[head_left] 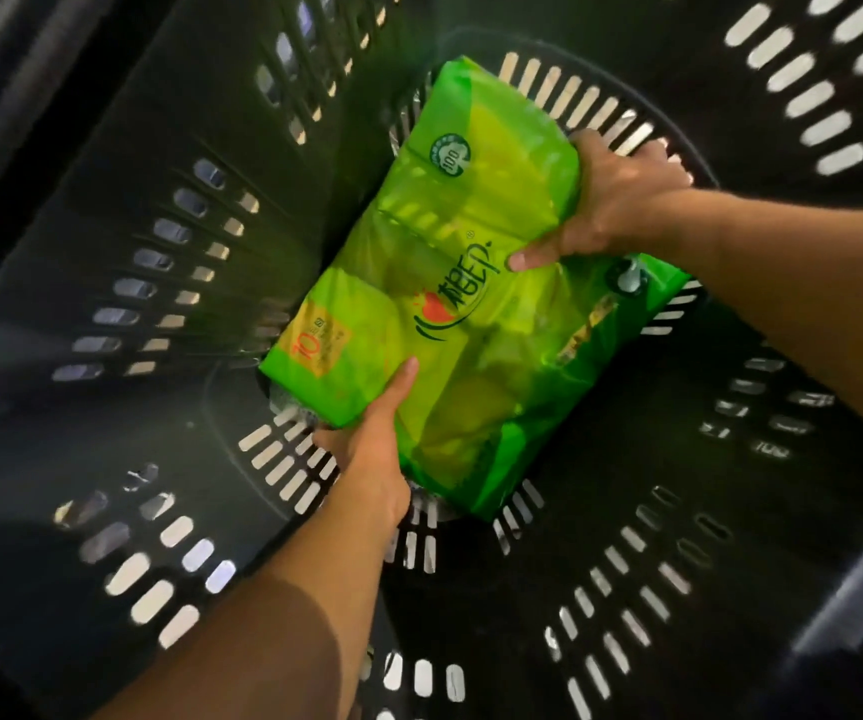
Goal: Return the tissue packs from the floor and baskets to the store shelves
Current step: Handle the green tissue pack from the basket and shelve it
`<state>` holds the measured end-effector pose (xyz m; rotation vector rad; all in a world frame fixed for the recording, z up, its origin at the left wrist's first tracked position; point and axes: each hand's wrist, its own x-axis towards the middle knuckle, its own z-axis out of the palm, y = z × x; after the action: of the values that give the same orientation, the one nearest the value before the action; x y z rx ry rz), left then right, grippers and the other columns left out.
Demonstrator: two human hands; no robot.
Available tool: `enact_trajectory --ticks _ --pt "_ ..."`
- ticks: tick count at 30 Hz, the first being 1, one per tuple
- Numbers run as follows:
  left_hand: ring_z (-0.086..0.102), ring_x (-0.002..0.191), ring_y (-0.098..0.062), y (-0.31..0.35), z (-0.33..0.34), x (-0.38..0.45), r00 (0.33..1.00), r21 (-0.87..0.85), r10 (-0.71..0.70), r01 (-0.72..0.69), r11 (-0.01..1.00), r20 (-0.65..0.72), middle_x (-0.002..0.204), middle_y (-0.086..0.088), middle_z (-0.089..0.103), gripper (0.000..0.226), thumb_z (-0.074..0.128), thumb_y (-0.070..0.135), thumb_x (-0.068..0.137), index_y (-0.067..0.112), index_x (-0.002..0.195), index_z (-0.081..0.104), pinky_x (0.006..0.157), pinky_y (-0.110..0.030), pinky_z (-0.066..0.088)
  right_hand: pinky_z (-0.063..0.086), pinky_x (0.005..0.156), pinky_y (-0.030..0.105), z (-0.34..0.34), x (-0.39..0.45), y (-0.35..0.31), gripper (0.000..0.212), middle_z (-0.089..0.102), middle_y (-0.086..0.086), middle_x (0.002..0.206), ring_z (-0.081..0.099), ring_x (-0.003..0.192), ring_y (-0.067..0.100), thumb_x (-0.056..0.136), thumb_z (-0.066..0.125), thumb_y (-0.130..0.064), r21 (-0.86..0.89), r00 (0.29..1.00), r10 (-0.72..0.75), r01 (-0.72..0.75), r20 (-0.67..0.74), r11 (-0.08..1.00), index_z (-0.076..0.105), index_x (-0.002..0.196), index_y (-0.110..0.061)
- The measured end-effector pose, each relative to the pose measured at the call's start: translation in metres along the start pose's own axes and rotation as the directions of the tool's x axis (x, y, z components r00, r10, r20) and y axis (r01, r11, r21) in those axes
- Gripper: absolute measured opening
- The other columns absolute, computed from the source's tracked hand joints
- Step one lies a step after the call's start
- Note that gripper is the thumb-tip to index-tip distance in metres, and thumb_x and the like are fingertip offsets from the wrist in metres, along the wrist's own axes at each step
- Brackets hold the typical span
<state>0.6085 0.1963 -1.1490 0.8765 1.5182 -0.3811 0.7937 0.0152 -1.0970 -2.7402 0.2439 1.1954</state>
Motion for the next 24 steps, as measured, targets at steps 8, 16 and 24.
enact_trajectory --ticks 8,16,24 --pt "0.067 0.103 -0.034 -0.006 -0.008 0.009 1.0 -0.08 0.024 -0.024 0.996 -0.006 0.118 -0.007 0.066 0.113 0.1 0.034 0.038 0.033 0.131 0.037 0.076 -0.063 0.058 0.027 0.112 0.052 0.005 0.0 0.0 0.116 0.043 0.02 0.144 0.029 0.138 0.041 0.059 0.084 -0.061 0.04 0.998 -0.007 0.009 -0.067 0.999 0.023 0.153 -0.032" --pt "0.071 0.107 -0.032 -0.002 -0.019 0.011 0.991 0.037 -0.025 0.021 0.999 0.128 0.116 -0.004 0.075 0.114 0.103 0.046 0.033 0.029 0.136 0.055 0.087 -0.059 0.057 0.034 0.106 0.049 0.006 -0.003 0.006 0.111 0.05 0.021 0.136 0.04 0.131 0.042 0.068 0.074 -0.071 -0.098 0.996 -0.05 0.043 -0.077 0.994 0.02 0.154 -0.025" --pt "0.069 0.106 -0.024 0.016 -0.013 0.002 0.984 0.171 -0.014 -0.017 0.985 0.177 0.112 0.0 0.076 0.088 0.095 0.048 0.046 0.031 0.126 0.065 0.08 -0.04 0.053 0.044 0.093 0.051 -0.018 -0.014 0.007 0.089 0.052 0.018 0.108 0.05 0.114 0.039 0.076 0.068 -0.07 -0.257 0.991 -0.108 0.085 -0.074 0.963 0.042 0.134 -0.007"
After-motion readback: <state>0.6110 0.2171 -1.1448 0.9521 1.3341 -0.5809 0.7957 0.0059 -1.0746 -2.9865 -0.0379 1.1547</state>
